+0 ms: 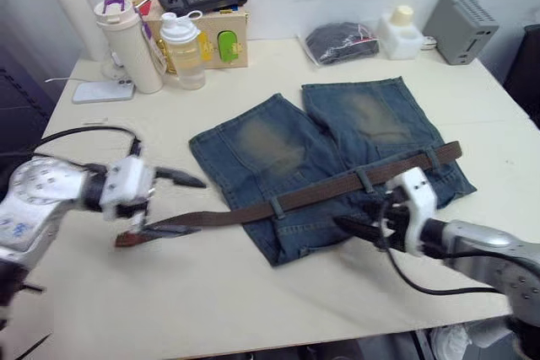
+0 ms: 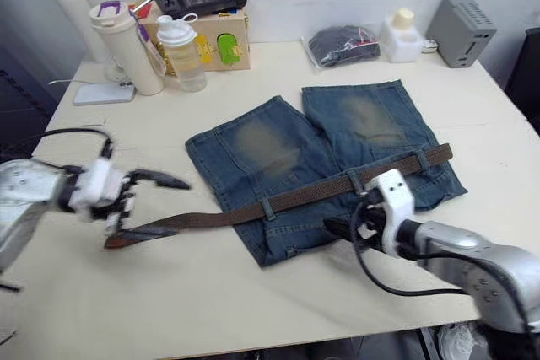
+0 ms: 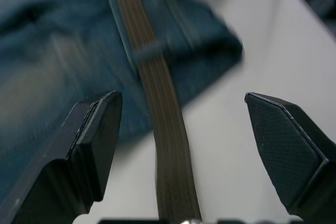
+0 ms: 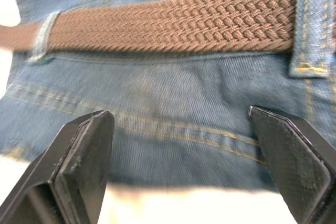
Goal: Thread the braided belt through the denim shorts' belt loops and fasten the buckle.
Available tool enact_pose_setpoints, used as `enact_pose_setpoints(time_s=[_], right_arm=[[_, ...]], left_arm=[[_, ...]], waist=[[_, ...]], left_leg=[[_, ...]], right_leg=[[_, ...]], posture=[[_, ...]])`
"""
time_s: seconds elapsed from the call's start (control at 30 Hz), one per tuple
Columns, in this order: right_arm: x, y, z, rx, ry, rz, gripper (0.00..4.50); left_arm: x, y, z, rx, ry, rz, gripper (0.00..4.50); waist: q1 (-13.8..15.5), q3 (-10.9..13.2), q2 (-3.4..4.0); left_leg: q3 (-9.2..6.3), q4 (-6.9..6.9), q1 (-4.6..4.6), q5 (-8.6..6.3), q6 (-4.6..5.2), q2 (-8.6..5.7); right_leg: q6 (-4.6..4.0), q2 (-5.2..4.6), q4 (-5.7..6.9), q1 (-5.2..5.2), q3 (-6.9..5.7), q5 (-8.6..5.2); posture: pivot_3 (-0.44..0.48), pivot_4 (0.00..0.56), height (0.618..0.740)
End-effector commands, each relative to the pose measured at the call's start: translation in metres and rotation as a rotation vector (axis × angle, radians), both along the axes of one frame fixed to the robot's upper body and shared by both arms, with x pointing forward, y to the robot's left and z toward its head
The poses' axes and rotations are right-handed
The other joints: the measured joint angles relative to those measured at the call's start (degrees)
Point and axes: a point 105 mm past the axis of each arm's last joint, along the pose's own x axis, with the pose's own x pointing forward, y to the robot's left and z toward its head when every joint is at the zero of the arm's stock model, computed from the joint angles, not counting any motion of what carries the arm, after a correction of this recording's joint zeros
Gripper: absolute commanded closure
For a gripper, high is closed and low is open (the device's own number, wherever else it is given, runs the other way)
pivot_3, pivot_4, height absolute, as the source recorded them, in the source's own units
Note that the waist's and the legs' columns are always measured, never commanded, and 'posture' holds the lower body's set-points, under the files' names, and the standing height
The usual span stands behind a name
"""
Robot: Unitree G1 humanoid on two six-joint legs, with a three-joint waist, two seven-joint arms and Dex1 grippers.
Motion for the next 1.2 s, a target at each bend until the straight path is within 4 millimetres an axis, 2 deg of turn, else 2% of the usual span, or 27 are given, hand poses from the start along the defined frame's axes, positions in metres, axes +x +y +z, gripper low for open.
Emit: enact_pose_setpoints(time_s=[0.03, 0.07, 0.13, 0.2, 0.23, 0.3, 0.37, 0.53, 0.63, 0.8, 0.9, 1.03, 1.07, 1.13, 1.2], right_arm=[[-0.012, -0.013, 0.037, -0.068, -0.145, 0.154, 0.07], [-0.013, -0.017, 0.039, -0.086, -0.158, 0.169, 0.07], [-0.010, -0.035, 0.039, -0.254, -0.230, 0.208, 0.07], [-0.002, -0.061, 0.030, -0.475, -0.257, 0.219, 0.07], [0.003, -0.080, 0.023, -0.634, -0.271, 0.231, 0.07], [0.010, -0.104, 0.014, -0.862, -0.292, 0.287, 0.07], [0.017, -0.119, 0.008, -1.014, -0.334, 0.320, 0.07], [0.037, -0.128, -0.005, -1.204, -0.456, 0.344, 0.07], [0.041, -0.131, -0.016, -1.278, -0.460, 0.354, 0.07], [0.048, -0.142, -0.024, -1.347, -0.446, 0.287, 0.07], [0.052, -0.140, -0.023, -1.351, -0.458, 0.264, 0.90], [0.053, -0.136, -0.023, -1.350, -0.459, 0.266, 3.01], [0.053, -0.133, -0.022, -1.341, -0.460, 0.269, 3.35], [0.051, -0.125, -0.020, -1.307, -0.461, 0.280, 4.34], [0.048, -0.114, -0.019, -1.255, -0.450, 0.292, 4.44]], left_arm=[[-0.007, -0.057, 0.001, -0.063, 0.009, -0.140, 0.41], [-0.008, -0.063, 0.000, -0.066, 0.007, -0.157, 0.41], [-0.009, -0.080, -0.003, -0.080, 0.010, -0.199, 0.41], [-0.008, -0.094, -0.009, -0.089, 0.018, -0.227, 0.41], [-0.010, -0.102, -0.017, -0.075, 0.026, -0.259, 0.41], [-0.016, -0.115, -0.032, -0.036, 0.037, -0.308, 0.41], [-0.020, -0.124, -0.047, 0.023, 0.042, -0.344, 0.41], [-0.011, -0.142, -0.074, 0.125, -0.057, -0.305, 0.41], [-0.003, -0.149, -0.082, 0.159, -0.134, -0.252, 0.41], [0.013, -0.148, -0.096, 0.266, -0.325, -0.167, 0.41], [0.026, -0.130, -0.106, 0.353, -0.403, -0.127, 1.22], [0.039, -0.102, -0.110, 0.408, -0.420, -0.059, 3.16], [0.042, -0.094, -0.110, 0.415, -0.417, -0.035, 3.49], [0.053, -0.075, -0.106, 0.422, -0.422, 0.036, 4.32], [0.063, -0.057, -0.099, 0.395, -0.408, 0.122, 4.34]], waist=[[0.6, 0.0, -0.02], [0.6, 0.0, -0.08], [0.5, 0.1, -0.14], [0.6, 0.1, -0.17], [0.6, 0.1, -0.19], [0.6, 0.1, -0.23], [0.6, 0.1, -0.25], [0.6, 0.2, -0.22], [0.6, 0.2, -0.21], [0.6, 0.0, -0.47], [0.6, 0.0, -0.55], [0.5, 0.0, -0.53], [0.5, 0.0, -0.52], [0.4, 0.0, -0.47], [0.4, -0.1, -0.40]], left_leg=[[0.02, 0.00, 0.01, 0.00, 0.00, 0.01], [0.08, -0.01, 0.04, 0.00, 0.00, -0.03], [0.21, -0.02, 0.06, 0.00, 0.01, -0.01], [0.27, 0.00, 0.07, 0.03, 0.04, -0.03], [0.31, 0.00, 0.14, 0.06, 0.10, -0.07], [0.32, 0.03, 0.21, 0.15, 0.20, -0.23], [0.33, 0.04, 0.22, 0.21, 0.24, -0.33], [0.28, 0.06, 0.22, 0.35, 0.07, -0.35], [0.19, 0.06, 0.21, 0.39, -0.01, -0.30], [0.17, 0.11, 0.23, 0.40, -0.02, -0.29], [0.11, 0.16, 0.27, 0.41, 0.00, -0.29], [0.09, 0.17, 0.29, 0.41, -0.01, -0.27], [0.09, 0.17, 0.28, 0.40, -0.01, -0.24], [0.12, 0.15, 0.23, 0.40, -0.03, -0.18], [0.15, 0.11, 0.19, 0.42, -0.08, -0.12]], right_leg=[[0.01, 0.01, 0.01, 0.01, -0.01, 0.01], [0.02, 0.18, 0.01, 0.03, -0.13, 0.01], [0.08, 0.23, -0.09, 0.06, -0.35, 0.03], [0.18, 0.24, -0.15, 0.09, -0.34, 0.09], [0.24, 0.22, -0.17, 0.17, -0.32, 0.12], [0.41, 0.08, -0.26, 0.27, -0.27, 0.23], [0.51, -0.03, -0.34, 0.28, -0.21, 0.29], [0.52, -0.07, -0.43, 0.26, -0.19, 0.35], [0.48, -0.07, -0.43, 0.25, -0.24, 0.35], [0.42, -0.09, -0.55, 0.38, -0.25, 0.45], [0.44, -0.14, -0.78, 0.53, -0.17, 0.60], [0.43, -0.22, -0.92, 0.57, 0.02, 0.72], [0.42, -0.22, -0.91, 0.55, 0.06, 0.72], [0.40, -0.19, -0.84, 0.41, 0.05, 0.71], [0.35, -0.13, -0.73, 0.31, -0.03, 0.68]], posture=[[0.000, 0.150, 0.690], [0.000, 0.150, 0.690], [0.000, 0.150, 0.690], [0.000, 0.150, 0.690], [0.000, 0.150, 0.690], [0.000, 0.150, 0.690], [0.000, 0.150, 0.690], [0.000, 0.150, 0.690], [0.000, 0.150, 0.690], [0.000, 0.150, 0.690], [0.000, 0.150, 0.690], [0.000, 0.150, 0.690], [0.000, 0.150, 0.690], [0.000, 0.150, 0.690], [0.000, 0.150, 0.690]])
